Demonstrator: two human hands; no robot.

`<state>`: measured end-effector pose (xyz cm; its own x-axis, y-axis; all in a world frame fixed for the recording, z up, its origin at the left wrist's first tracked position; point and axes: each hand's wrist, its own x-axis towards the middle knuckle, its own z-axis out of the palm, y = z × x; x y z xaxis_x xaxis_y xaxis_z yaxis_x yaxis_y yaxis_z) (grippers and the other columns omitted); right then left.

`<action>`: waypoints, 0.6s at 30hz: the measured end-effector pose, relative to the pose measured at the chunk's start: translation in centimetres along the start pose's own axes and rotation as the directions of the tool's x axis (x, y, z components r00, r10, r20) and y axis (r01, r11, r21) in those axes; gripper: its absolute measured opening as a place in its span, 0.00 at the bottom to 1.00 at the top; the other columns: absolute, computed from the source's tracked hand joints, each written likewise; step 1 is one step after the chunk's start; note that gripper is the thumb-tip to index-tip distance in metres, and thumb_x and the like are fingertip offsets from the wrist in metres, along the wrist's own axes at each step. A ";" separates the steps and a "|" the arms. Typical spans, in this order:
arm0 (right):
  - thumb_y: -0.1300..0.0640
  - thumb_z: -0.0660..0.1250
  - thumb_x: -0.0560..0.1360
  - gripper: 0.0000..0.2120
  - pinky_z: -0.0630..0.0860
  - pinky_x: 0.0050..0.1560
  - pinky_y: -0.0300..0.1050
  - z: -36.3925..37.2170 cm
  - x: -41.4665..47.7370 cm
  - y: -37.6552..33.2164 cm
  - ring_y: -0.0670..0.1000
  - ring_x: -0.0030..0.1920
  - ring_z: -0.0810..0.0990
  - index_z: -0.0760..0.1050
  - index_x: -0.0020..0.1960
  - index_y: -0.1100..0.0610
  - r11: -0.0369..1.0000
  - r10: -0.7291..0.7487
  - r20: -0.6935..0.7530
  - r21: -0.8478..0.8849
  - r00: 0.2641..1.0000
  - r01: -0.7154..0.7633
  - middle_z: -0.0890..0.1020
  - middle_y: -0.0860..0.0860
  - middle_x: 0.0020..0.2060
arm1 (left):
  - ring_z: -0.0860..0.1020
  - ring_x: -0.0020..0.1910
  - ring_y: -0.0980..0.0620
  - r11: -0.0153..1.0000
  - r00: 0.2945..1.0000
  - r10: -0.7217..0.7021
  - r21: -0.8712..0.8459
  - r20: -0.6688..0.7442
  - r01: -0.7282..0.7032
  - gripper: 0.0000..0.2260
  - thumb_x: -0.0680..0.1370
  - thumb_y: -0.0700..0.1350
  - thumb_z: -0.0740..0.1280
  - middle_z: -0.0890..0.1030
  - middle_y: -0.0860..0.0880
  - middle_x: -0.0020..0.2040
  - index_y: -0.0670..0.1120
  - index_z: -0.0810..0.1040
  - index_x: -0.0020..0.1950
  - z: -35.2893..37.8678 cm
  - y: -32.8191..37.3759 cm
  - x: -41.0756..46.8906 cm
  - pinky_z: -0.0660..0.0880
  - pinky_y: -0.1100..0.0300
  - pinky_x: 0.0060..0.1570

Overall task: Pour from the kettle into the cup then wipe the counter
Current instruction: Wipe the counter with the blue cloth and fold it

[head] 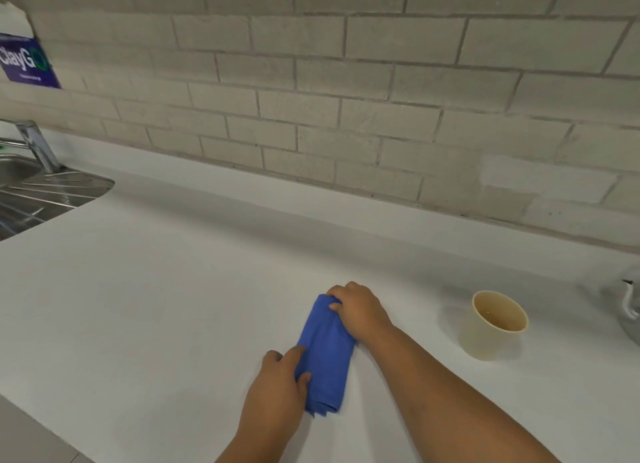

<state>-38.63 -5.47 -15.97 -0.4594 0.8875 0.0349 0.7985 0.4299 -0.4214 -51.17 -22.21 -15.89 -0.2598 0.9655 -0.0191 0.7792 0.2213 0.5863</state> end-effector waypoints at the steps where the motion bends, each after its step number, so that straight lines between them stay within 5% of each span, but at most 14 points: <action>1: 0.53 0.57 0.79 0.13 0.72 0.50 0.46 0.3 -0.2 0.2 0.55 0.51 0.74 0.74 0.60 0.51 0.998 -0.018 -0.029 -0.059 0.999 0.017 0.77 0.54 0.50 | 0.72 0.39 0.55 0.998 1.000 0.005 0.058 0.014 -0.006 0.20 0.79 0.52 0.57 0.66 0.52 0.50 0.54 0.62 0.71 0.1 0.0 0.0 0.69 0.64 0.40; 6: 0.50 0.52 0.80 0.16 0.67 0.54 0.48 1.1 -1.3 0.3 0.55 0.56 0.72 0.71 0.63 0.52 0.964 -0.034 -0.070 -0.266 0.997 0.014 0.77 0.52 0.55 | 0.72 0.46 0.51 0.920 1.000 0.021 0.392 0.016 -0.026 0.21 0.78 0.56 0.56 0.70 0.49 0.58 0.55 0.64 0.71 0.0 0.0 -0.3 0.69 0.60 0.38; 8: 0.49 0.50 0.80 0.18 0.66 0.57 0.49 0.9 -1.4 0.1 0.55 0.59 0.71 0.68 0.65 0.53 0.954 0.001 -0.027 -0.300 1.000 -0.009 0.75 0.51 0.60 | 0.78 0.39 0.46 0.875 0.994 0.111 0.475 -0.007 -0.095 0.18 0.74 0.55 0.62 0.79 0.43 0.53 0.51 0.79 0.60 -0.5 0.2 -0.7 0.73 0.56 0.31; 11: 0.45 0.46 0.80 0.25 0.55 0.71 0.56 0.6 -1.5 -0.4 0.56 0.72 0.59 0.55 0.74 0.55 0.960 0.071 0.099 -0.278 0.993 -0.041 0.62 0.51 0.74 | 0.79 0.30 0.43 0.832 0.984 0.177 0.535 -0.002 -0.148 0.23 0.73 0.55 0.53 0.84 0.39 0.46 0.45 0.85 0.48 -0.8 0.6 -1.0 0.74 0.52 0.24; 14: 0.41 0.44 0.79 0.30 0.41 0.74 0.57 0.2 -1.9 -0.6 0.55 0.76 0.45 0.44 0.76 0.55 0.966 0.109 0.143 -0.249 0.984 -0.071 0.49 0.51 0.77 | 0.81 0.35 0.39 0.837 0.992 0.123 0.534 0.033 -0.122 0.35 0.79 0.57 0.39 0.84 0.37 0.50 0.43 0.84 0.51 -0.7 1.0 -1.2 0.79 0.45 0.32; 18: 0.40 0.44 0.79 0.31 0.40 0.75 0.55 -1.2 -2.5 -0.6 0.55 0.76 0.42 0.42 0.76 0.55 0.970 0.091 0.103 -0.236 0.991 -0.064 0.46 0.51 0.77 | 0.81 0.49 0.36 0.847 0.992 0.025 0.525 0.124 -0.087 0.42 0.76 0.61 0.29 0.80 0.36 0.59 0.46 0.79 0.60 -1.1 1.2 -0.8 0.75 0.33 0.49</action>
<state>-37.52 -7.73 -14.71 -0.4227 0.9011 -0.0968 0.8955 0.3989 -0.1973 -50.65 -22.87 -14.27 -0.1676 0.9803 -0.1047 0.9817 0.1757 0.0734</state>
